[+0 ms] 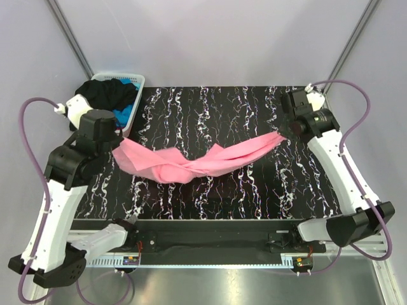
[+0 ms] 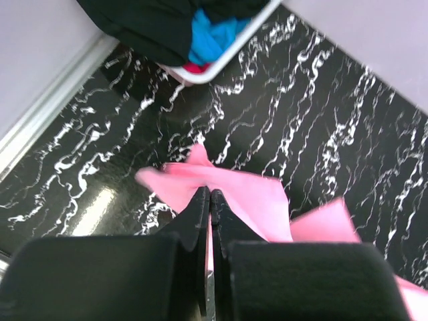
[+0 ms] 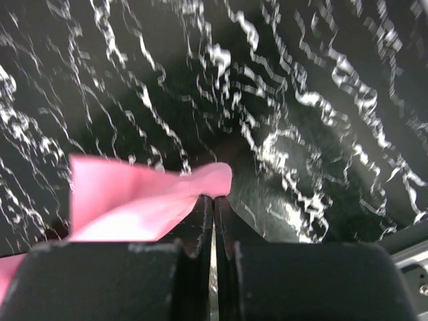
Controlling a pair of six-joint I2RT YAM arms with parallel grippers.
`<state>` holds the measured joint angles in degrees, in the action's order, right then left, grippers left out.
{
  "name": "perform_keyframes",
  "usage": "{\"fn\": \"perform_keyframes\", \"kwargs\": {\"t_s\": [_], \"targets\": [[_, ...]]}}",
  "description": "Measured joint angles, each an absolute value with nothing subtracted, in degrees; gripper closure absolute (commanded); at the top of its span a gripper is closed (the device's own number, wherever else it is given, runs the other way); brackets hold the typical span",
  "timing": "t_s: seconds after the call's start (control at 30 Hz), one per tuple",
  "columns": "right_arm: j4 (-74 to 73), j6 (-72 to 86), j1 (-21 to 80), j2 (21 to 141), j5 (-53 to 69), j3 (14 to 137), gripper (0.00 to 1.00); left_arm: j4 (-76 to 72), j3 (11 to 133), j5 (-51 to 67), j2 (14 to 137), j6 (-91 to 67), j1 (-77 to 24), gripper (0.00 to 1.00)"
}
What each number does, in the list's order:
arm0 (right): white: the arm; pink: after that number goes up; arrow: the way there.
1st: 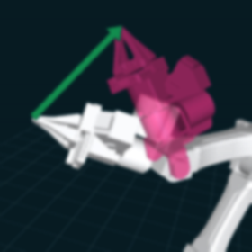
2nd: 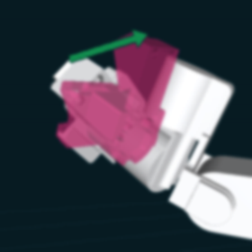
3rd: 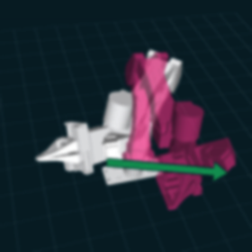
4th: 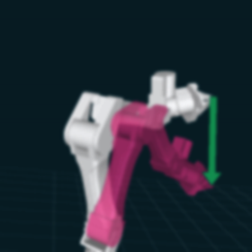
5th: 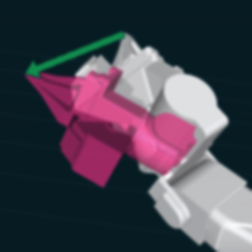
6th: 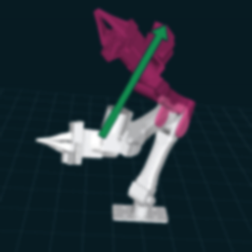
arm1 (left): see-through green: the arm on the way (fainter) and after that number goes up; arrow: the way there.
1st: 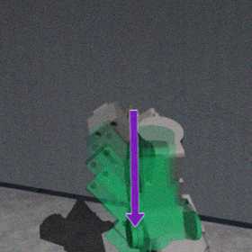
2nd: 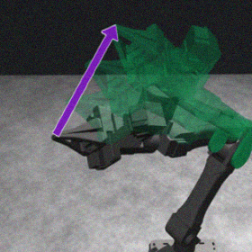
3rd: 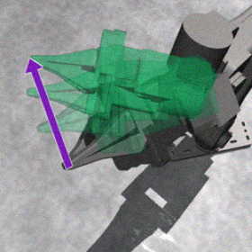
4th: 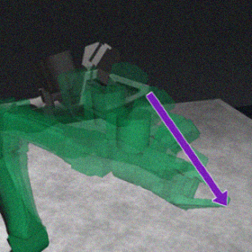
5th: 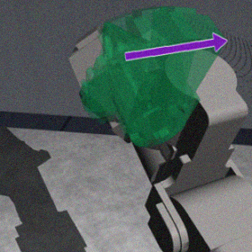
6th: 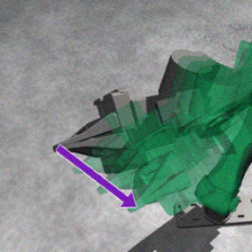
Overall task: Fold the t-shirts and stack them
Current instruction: Flatten the tshirt out
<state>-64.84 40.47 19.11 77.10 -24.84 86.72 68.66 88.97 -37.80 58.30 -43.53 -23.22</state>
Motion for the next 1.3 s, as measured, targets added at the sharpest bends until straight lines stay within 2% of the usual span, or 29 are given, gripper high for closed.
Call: {"fn": "perform_keyframes", "kwargs": {"t_s": [0.17,0.3,0.57,0.6,0.63,0.67,0.7,0.73,0.8,0.93,1.0,1.13,1.23,1.3], "targets": [[-64.6,38.0,17.3,84.1,-28.6,97.3,1.00,71.2,90.3,-39.1,56.9,-43.4,-23.1,1.00],[-62.2,35.3,13.1,97.5,-28.8,109.1,1.00,72.4,90.3,-39.2,56.7,-43.4,-23.1,1.00],[-60.0,26.7,9.1,127.6,-23.9,144.1,1.00,73.6,90.3,-39.2,57.2,-43.4,-23.1,1.00],[-59.1,25.6,9.0,131.2,-22.0,149.0,0.97,73.6,90.3,-39.3,57.8,-43.5,-23.1,1.00],[-58.4,24.8,8.8,134.3,-19.7,153.3,0.85,73.6,90.3,-39.2,58.3,-43.5,-23.0,1.00],[-57.6,24.3,8.6,137.1,-17.0,156.9,0.56,73.5,90.3,-39.2,58.7,-43.5,-23.0,1.00],[-56.4,24.1,8.4,139.4,-13.5,159.2,0.16,73.3,90.1,-39.1,59.5,-43.5,-22.9,1.00],[-55.8,23.8,8.2,140.7,-11.4,159.9,0.10,73.0,89.9,-39.0,60.1,-43.5,-22.9,1.00],[-55.1,23.4,7.5,142.5,-6.9,159.4,0.05,72.0,89.1,-38.5,61.7,-43.5,-22.9,1.00],[-53.5,23.3,6.7,141.9,-2.2,150.8,0.03,69.3,86.6,-36.7,64.3,-43.4,-22.9,1.00],[-52.6,23.3,6.5,139.7,-1.4,143.0,0.05,67.8,85.3,-35.7,65.1,-43.1,-22.9,1.00],[-51.4,23.7,6.7,133.1,1.3,129.1,0.13,65.7,84.2,-34.6,65.8,-42.3,-22.9,1.00],[-50.3,24.3,8.2,124.2,1.8,118.0,0.22,64.2,83.8,-33.8,65.8,-41.8,-22.9,1.00],[-48.9,25.3,10.4,116.7,3.2,110.1,0.32,63.3,83.4,-33.3,65.8,-41.7,-22.9,1.00]]}}
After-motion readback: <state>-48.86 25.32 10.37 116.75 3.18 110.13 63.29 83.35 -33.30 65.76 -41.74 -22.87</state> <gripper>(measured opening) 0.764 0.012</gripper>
